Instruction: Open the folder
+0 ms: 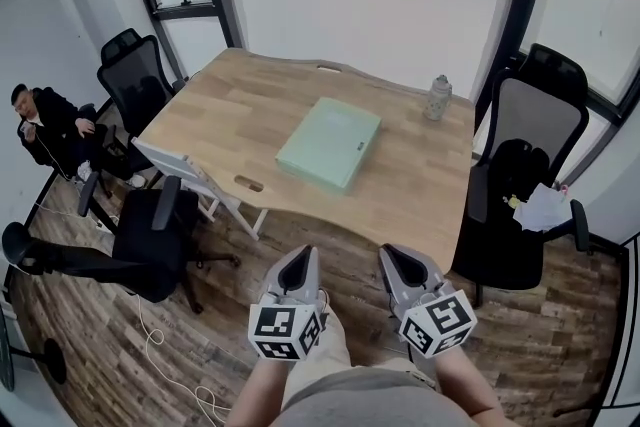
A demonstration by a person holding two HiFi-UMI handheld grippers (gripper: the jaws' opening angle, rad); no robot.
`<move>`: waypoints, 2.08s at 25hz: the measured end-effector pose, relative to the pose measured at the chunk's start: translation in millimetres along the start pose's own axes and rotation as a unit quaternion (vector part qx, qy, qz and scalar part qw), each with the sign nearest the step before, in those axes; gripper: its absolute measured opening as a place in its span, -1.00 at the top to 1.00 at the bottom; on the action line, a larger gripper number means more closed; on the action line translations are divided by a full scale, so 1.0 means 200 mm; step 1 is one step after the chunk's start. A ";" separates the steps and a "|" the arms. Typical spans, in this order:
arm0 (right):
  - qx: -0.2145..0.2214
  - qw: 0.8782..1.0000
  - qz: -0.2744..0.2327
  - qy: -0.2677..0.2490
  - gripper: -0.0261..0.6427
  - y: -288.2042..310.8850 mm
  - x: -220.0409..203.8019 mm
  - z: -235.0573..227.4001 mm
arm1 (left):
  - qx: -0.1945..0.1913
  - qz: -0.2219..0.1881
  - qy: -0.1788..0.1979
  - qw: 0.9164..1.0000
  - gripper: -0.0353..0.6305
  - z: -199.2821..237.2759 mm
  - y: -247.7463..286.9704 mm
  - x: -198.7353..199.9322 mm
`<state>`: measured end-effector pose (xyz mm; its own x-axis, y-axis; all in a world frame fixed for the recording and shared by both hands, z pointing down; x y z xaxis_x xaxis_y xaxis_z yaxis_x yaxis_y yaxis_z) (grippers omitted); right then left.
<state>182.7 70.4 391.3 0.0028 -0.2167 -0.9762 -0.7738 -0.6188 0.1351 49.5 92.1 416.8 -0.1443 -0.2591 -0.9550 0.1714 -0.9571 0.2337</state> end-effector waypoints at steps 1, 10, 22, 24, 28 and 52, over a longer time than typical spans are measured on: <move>-0.003 1.000 -0.001 0.001 0.90 0.05 0.01 -0.02 | -0.005 0.002 0.003 1.000 0.88 0.03 0.04 0.01; -0.031 1.000 0.003 -0.001 0.90 0.51 0.11 -0.14 | -0.040 0.021 0.016 0.999 0.88 0.36 0.42 0.11; -0.088 0.996 0.009 0.004 0.90 0.95 0.15 -0.34 | -0.096 0.048 0.048 0.993 0.88 0.67 0.83 0.19; -0.100 0.995 0.010 0.003 0.90 1.00 0.14 -0.36 | -0.109 0.052 0.052 0.991 0.88 0.71 0.89 0.19; -0.122 0.992 0.012 0.004 0.90 1.07 0.11 -0.43 | -0.130 0.065 0.060 0.988 0.88 0.77 1.01 0.16; -0.114 0.983 0.139 0.028 0.60 1.29 -0.55 -0.63 | -0.225 0.232 0.319 0.891 0.10 0.93 1.49 -0.48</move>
<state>61.9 -160.7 555.3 -0.1489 -0.4384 -0.8864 -0.5881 -0.6814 0.4358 -66.8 -192.5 611.1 0.6034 -0.3489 -0.7171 0.4626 -0.5793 0.6711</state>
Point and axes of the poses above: the fingertips, and each gripper's own axes: y forward along the fingers, z to its left, x out of its top, the point moved 1 cm from there along -y, backward along the fingers, and after that the axes turned 3 degrees about z, right-handed, at the moved point
